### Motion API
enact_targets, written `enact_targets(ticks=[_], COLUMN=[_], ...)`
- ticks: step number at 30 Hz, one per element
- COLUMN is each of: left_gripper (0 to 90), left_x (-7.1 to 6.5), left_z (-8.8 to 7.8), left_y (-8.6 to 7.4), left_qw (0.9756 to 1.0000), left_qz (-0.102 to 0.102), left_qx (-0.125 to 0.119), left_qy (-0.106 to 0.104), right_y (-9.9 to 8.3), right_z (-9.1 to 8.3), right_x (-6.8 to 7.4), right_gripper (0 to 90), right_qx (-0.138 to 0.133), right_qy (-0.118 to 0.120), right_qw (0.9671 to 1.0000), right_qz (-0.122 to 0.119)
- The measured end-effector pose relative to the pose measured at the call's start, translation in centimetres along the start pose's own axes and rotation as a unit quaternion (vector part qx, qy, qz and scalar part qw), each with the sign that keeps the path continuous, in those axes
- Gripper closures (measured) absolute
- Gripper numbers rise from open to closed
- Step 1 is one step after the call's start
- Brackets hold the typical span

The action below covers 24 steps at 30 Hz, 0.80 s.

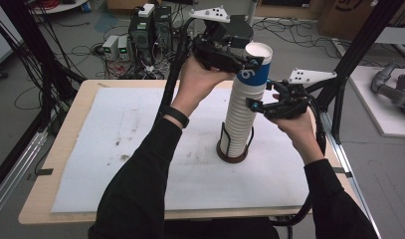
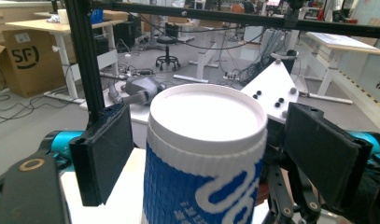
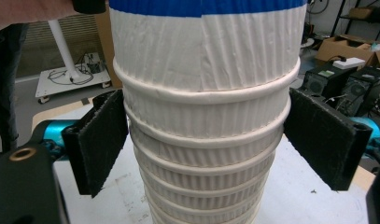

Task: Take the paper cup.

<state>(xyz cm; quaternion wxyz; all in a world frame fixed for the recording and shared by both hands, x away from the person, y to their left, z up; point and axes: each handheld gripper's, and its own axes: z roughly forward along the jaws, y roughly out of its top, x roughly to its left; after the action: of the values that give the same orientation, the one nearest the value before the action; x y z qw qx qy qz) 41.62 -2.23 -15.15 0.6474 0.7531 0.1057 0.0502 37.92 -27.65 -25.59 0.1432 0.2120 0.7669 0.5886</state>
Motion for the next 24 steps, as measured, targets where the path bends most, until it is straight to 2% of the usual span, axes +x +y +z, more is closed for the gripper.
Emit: enact_targets(ticks=[4, 8, 17, 24], left_gripper=[20.2, 28.6, 29.6, 29.8], left_x=[0.23, 0.34, 0.45, 0.31], left_z=[0.41, 0.53, 0.59, 0.2], left_y=[0.0, -0.03, 0.11, 0.93], left_qw=[1.0, 0.9999, 0.9998, 0.9996], left_qz=[-0.003, -0.004, -0.003, 0.0], left_qx=[-0.001, -0.002, 0.002, -0.021], left_qy=[-0.007, -0.013, -0.019, -0.018], right_y=[0.0, -0.02, -0.03, -0.02], right_z=[-0.03, -0.05, -0.09, -0.09], right_x=[0.02, 0.0, -0.05, 0.05], right_gripper=[14.5, 14.5, 14.6, 14.6], right_qx=[0.001, 0.001, 0.0, 0.001], right_qy=[0.0, 0.0, -0.002, -0.002], right_qw=[1.0, 1.0, 1.0, 1.0], right_qz=[0.0, -0.001, -0.004, -0.002])
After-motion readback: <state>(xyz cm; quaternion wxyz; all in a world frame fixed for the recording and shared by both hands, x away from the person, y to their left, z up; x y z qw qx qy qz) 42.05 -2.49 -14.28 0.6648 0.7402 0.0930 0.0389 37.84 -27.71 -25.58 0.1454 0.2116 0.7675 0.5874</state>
